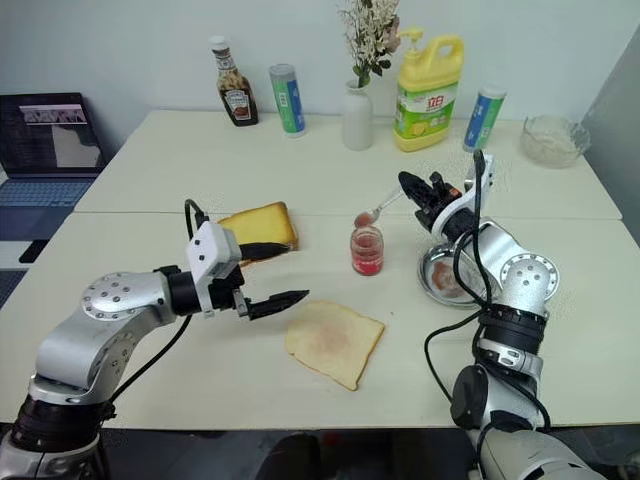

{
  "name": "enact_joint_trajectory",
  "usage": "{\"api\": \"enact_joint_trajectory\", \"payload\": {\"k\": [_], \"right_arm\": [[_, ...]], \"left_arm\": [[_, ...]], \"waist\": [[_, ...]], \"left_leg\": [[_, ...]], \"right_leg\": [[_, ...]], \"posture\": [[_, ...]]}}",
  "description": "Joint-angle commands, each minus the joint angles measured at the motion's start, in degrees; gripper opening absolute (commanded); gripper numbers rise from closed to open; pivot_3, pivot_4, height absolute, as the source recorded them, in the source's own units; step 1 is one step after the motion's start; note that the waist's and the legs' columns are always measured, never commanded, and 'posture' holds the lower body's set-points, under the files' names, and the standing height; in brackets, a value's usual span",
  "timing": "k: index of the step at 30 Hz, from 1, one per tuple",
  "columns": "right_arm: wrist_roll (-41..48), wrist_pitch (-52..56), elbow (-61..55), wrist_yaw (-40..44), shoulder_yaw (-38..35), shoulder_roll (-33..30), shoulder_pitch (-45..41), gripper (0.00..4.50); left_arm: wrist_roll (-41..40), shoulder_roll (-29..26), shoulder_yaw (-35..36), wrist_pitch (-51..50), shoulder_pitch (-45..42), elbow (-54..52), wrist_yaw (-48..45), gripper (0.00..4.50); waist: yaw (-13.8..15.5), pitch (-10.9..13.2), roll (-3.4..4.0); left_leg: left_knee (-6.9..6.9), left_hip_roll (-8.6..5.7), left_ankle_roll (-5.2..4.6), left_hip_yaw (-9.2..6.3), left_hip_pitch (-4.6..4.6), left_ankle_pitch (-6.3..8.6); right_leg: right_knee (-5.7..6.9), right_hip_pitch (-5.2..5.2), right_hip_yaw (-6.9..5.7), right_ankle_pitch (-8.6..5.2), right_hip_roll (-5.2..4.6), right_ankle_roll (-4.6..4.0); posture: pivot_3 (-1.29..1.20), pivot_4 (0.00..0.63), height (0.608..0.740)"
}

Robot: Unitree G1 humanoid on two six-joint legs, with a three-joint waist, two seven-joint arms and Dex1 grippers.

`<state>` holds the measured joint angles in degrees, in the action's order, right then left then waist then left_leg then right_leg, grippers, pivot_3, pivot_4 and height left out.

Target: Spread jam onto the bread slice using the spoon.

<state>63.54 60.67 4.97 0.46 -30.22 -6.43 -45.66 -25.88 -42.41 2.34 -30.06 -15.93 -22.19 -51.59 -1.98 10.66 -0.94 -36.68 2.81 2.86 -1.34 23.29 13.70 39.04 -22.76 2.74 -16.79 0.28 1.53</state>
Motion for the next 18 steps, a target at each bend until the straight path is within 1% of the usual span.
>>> {"api": "enact_joint_trajectory", "payload": {"k": [1,3,4,7,9,12,14,18], "right_arm": [[8.1,2.8,-8.4,-2.2,1.0,0.3,1.1,0.02],[10.0,4.2,-13.2,-2.2,3.7,-0.2,2.7,0.02],[10.8,4.5,-15.1,-2.6,4.8,-0.2,3.5,0.02],[7.8,4.0,-22.7,0.8,11.5,-2.0,7.8,0.02],[4.1,2.1,-26.9,4.6,16.5,-4.0,11.2,0.02],[-3.5,-3.4,-32.6,13.3,25.0,-8.0,17.3,0.02],[-5.7,-6.5,-34.2,16.9,27.6,-8.8,20.5,0.02],[-16.9,-16.6,-36.3,25.8,35.3,-13.2,24.9,0.02]], "left_arm": [[-2.5,-3.1,5.6,1.3,3.3,-3.5,-2.5,4.50],[-2.5,-5.2,7.1,1.8,7.1,-4.9,-4.2,4.50],[-2.3,-5.9,7.4,2.3,9.1,-5.7,-4.9,4.50],[-2.0,-6.3,8.0,3.8,14.3,-8.3,-5.5,4.50],[-2.1,-5.5,8.2,3.9,16.5,-9.7,-4.5,4.50],[-0.7,-5.5,7.5,5.9,21.0,-12.0,-4.8,4.50],[-0.4,-5.7,7.4,7.0,23.4,-13.3,-5.3,4.50],[0.0,-5.3,7.2,8.8,25.6,-14.1,-5.2,4.50]], "waist": [[0.0,0.0,0.00],[0.0,0.0,0.00],[0.0,0.0,0.01],[0.1,0.0,0.02],[0.1,0.0,0.01],[0.3,0.0,0.01],[0.2,0.0,0.00],[0.2,0.0,0.00]], "left_leg": [[0.00,0.02,0.00,-0.01,0.16,0.00],[-0.03,0.04,0.00,-0.04,0.54,-0.01],[-0.03,0.05,0.00,-0.04,0.56,-0.01],[0.00,0.04,0.01,-0.02,0.59,0.00],[-0.01,0.02,0.01,-0.03,0.61,0.00],[-0.04,0.00,0.01,-0.07,0.60,0.00],[-0.07,-0.01,0.01,-0.03,0.58,0.00],[-0.10,0.00,0.01,-0.06,0.57,-0.01]], "right_leg": [[0.04,-0.20,-0.01,0.00,0.01,0.00],[0.10,-0.57,-0.04,0.01,0.02,-0.01],[0.08,-0.58,-0.04,0.01,0.01,-0.01],[-0.01,-0.59,-0.03,0.01,-0.02,-0.01],[-0.02,-0.59,-0.03,0.00,-0.04,-0.01],[-0.02,-0.56,-0.07,0.00,-0.06,0.00],[-0.03,-0.55,-0.04,0.00,-0.08,0.00],[0.01,-0.55,-0.07,0.00,-0.05,0.00]], "posture": [[0.00,0.150,0.740],[0.00,0.150,0.740],[0.00,0.150,0.740],[0.00,0.150,0.740],[0.00,0.150,0.740],[0.00,0.150,0.740],[0.00,0.150,0.740],[0.00,0.150,0.740]]}}
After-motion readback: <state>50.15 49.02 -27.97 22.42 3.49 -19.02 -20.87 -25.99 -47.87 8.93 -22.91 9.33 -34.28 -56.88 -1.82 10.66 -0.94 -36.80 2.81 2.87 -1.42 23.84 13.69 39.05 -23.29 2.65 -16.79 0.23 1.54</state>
